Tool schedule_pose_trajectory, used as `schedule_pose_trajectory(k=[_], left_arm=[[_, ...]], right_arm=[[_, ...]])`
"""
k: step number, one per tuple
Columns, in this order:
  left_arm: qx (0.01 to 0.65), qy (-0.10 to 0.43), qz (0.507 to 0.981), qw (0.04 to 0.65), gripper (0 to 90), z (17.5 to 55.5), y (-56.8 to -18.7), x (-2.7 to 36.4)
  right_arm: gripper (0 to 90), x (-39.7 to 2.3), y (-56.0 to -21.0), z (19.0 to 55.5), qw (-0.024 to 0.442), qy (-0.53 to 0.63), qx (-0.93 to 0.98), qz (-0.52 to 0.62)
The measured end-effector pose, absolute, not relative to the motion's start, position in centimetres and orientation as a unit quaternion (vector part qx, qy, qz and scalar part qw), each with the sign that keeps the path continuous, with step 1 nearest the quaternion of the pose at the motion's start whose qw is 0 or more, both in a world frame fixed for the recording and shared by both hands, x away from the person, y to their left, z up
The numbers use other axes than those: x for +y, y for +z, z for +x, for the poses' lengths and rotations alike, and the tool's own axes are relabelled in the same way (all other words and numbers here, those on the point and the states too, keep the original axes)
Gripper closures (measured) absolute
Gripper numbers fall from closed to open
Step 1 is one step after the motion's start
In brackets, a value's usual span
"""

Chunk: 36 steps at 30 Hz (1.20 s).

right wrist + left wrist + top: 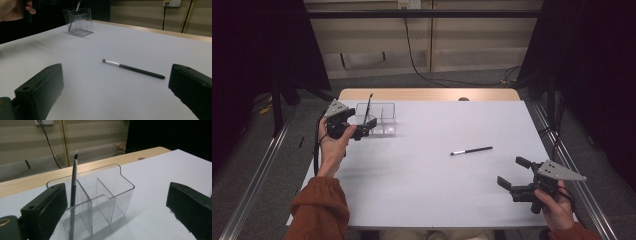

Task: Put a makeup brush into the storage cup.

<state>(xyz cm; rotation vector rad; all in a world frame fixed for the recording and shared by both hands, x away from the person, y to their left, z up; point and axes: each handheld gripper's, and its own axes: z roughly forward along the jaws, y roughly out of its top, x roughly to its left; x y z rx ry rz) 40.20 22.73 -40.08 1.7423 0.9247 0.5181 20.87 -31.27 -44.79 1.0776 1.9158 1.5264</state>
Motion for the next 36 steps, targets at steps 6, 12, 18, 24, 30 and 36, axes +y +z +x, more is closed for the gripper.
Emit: schedule_pose_trajectory(k=[6,12,18,24,30,36], left_arm=[[0.389,0.224,0.724,0.524,3.6,38.8,-40.1,23.2],[0.377,0.232,0.728,0.524,3.5,37.3,-40.4,23.1],[0.372,0.233,0.725,0.53,3.5,36.0,-40.4,23.0],[0.377,0.226,0.718,0.54,3.5,34.6,-40.6,23.3],[0.374,0.224,0.722,0.538,3.5,33.1,-40.9,23.6],[0.365,0.229,0.72,0.544,3.5,31.2,-40.5,23.8]], right_arm=[[0.0,-31.2,-44.8,20.9,0.231,0.555,0.697,0.392],[0.0,-31.2,-44.7,20.9,0.23,0.556,0.697,0.39],[0.0,-31.2,-44.7,20.9,0.231,0.555,0.697,0.39],[0.0,-31.1,-44.7,20.9,0.231,0.556,0.697,0.39],[0.0,-31.1,-44.7,20.9,0.231,0.555,0.699,0.388],[0.0,-31.1,-44.8,20.9,0.231,0.554,0.697,0.391]])
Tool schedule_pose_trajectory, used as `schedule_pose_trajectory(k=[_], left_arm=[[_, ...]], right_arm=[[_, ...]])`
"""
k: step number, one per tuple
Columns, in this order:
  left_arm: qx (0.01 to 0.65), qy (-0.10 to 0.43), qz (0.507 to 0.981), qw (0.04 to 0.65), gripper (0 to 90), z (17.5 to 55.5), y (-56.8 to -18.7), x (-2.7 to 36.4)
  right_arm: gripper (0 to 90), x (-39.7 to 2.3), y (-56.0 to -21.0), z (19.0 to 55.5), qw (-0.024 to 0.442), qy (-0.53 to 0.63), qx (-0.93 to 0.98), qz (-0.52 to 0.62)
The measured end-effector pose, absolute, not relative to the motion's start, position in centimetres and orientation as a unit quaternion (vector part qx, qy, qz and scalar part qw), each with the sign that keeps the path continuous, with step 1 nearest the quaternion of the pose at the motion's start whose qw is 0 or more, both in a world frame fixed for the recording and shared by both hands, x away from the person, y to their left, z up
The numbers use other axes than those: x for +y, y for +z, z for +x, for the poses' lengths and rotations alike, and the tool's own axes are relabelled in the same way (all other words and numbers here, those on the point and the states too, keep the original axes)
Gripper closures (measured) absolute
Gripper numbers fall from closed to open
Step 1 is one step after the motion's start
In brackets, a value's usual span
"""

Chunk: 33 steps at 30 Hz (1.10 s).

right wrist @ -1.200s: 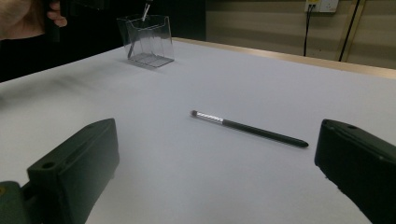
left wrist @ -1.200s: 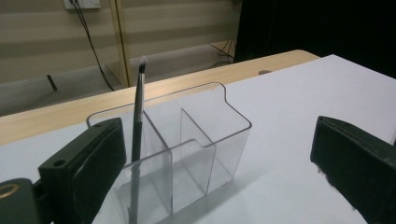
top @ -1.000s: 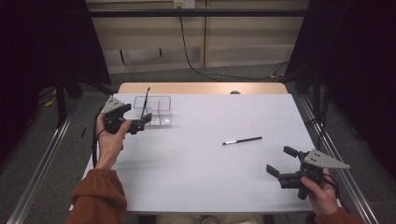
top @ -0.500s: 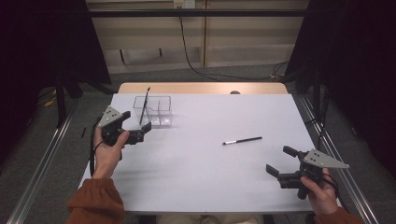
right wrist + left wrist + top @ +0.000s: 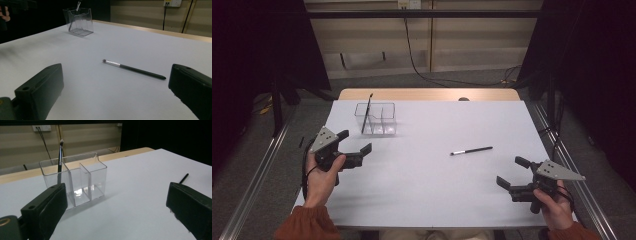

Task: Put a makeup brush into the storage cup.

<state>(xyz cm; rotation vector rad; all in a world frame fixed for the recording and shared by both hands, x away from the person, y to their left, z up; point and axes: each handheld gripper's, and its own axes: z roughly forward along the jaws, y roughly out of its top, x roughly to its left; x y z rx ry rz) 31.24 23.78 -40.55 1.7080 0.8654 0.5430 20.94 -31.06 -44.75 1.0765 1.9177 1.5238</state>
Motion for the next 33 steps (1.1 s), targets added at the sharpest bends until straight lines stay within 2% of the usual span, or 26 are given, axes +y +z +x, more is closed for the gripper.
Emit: schedule_pose_trajectory(k=[10,14,17,33], left_arm=[[0.365,0.23,0.719,0.546,3.2,28.7,-41.5,24.5],[0.373,0.24,0.71,0.547,3.1,27.6,-41.8,25.0],[0.37,0.268,0.708,0.539,2.3,26.7,-41.9,25.2],[0.369,0.255,0.71,0.543,2.1,23.5,-42.9,26.1]], right_arm=[[0.0,-31.0,-44.8,21.1,0.231,0.551,0.697,0.396],[0.0,-30.9,-44.8,21.2,0.231,0.551,0.697,0.398],[0.0,-30.8,-44.8,21.2,0.231,0.55,0.698,0.396],[0.0,-30.8,-44.7,21.4,0.23,0.555,0.697,0.392]])
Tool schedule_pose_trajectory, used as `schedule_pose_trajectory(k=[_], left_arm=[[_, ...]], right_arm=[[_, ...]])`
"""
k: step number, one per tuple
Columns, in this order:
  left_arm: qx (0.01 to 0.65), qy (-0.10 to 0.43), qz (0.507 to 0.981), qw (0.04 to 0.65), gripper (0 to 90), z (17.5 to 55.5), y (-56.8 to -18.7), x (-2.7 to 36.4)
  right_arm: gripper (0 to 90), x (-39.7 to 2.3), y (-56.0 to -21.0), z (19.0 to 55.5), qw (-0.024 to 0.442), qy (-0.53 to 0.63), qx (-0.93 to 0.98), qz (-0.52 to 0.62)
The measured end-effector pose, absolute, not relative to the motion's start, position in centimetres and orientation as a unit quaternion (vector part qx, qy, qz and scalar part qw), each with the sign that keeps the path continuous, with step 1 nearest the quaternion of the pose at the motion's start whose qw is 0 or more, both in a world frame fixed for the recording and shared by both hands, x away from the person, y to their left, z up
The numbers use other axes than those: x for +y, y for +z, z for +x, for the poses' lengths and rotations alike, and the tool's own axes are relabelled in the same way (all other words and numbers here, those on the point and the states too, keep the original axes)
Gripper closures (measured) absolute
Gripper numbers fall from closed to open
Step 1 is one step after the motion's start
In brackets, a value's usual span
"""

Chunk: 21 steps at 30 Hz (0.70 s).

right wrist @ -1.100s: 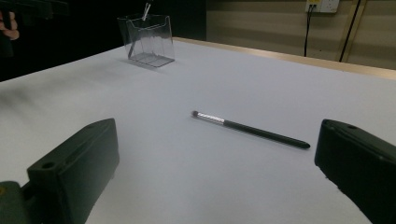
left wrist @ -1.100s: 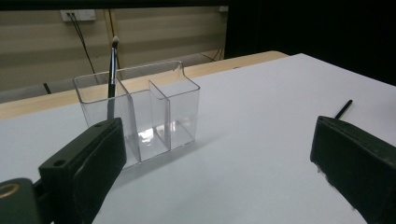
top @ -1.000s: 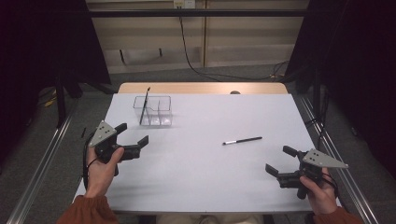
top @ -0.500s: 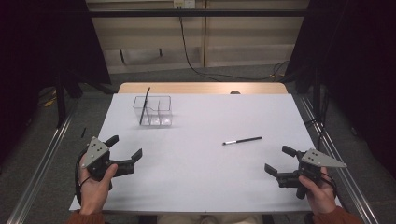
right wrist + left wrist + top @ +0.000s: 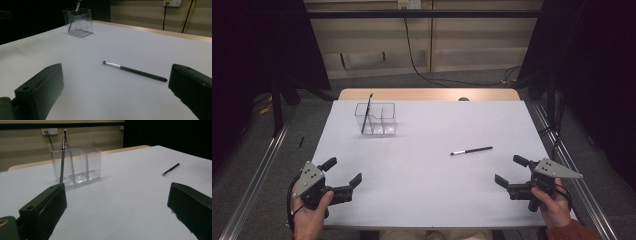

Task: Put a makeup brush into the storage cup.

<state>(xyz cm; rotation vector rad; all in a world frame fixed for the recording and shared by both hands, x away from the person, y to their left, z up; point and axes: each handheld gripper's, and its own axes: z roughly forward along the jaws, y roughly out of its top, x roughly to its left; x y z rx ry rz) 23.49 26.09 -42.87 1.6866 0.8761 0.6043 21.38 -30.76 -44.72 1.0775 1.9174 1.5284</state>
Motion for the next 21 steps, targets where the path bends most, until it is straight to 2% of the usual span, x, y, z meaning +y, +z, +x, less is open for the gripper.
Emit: schedule_pose_trajectory(k=[21], left_arm=[[0.363,0.248,0.717,0.541,2.1,23.25,-43.25,26.21]], right_arm=[[0.0,-30.75,-44.41,21.48,0.245,0.56,0.689,0.39]])
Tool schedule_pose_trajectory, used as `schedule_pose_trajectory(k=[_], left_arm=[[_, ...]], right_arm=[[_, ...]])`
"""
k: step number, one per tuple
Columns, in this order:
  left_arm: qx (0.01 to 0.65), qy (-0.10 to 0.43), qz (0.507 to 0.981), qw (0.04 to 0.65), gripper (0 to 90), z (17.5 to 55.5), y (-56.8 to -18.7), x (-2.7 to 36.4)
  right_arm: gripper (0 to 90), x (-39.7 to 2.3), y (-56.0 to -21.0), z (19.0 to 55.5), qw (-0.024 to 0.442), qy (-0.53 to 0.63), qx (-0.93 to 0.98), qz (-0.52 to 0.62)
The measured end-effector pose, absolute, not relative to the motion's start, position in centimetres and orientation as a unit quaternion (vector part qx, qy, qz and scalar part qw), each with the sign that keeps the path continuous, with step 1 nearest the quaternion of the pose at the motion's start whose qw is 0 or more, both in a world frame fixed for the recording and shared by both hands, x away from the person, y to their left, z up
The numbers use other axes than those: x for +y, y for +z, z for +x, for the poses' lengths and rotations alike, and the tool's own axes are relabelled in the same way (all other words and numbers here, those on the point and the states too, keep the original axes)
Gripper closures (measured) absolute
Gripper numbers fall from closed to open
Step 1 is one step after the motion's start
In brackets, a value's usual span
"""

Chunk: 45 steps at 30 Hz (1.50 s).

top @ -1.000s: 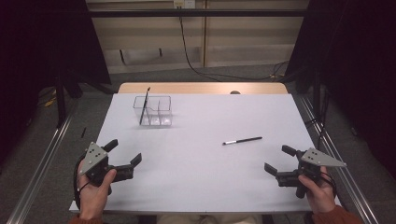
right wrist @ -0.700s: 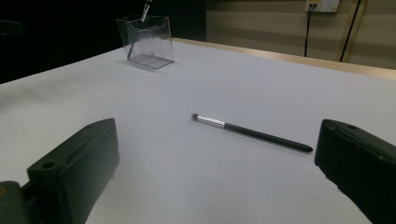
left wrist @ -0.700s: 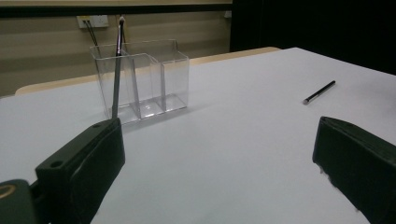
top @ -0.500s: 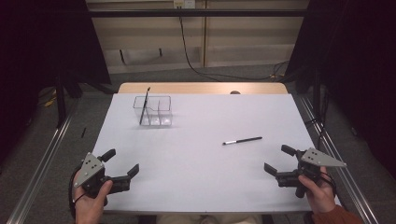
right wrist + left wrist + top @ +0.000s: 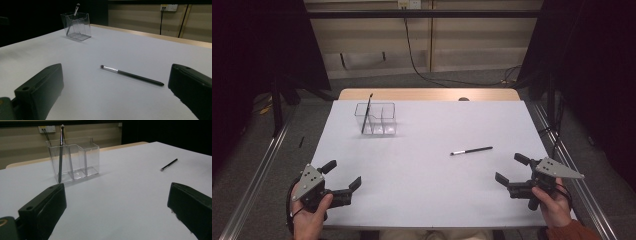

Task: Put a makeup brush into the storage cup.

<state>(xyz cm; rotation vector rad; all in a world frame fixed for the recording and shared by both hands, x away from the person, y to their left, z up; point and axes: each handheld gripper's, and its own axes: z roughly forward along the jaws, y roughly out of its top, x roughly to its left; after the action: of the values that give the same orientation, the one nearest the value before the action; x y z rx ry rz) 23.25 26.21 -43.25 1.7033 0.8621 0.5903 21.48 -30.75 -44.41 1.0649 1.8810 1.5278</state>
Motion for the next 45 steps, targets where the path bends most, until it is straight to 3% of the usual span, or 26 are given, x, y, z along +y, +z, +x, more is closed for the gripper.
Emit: schedule_pose_trajectory(k=[22,45], left_arm=[[0.359,0.25,0.721,0.538,2.1,23.3,-43.3,25.8],[0.357,0.246,0.723,0.538,2.7,23.1,-43.2,25.9]], right_arm=[[0.0,-30.6,-43.0,23.7,0.261,0.562,0.687,0.38],[0.0,-29.3,-40.9,30.4,0.26,0.533,0.715,0.371]])
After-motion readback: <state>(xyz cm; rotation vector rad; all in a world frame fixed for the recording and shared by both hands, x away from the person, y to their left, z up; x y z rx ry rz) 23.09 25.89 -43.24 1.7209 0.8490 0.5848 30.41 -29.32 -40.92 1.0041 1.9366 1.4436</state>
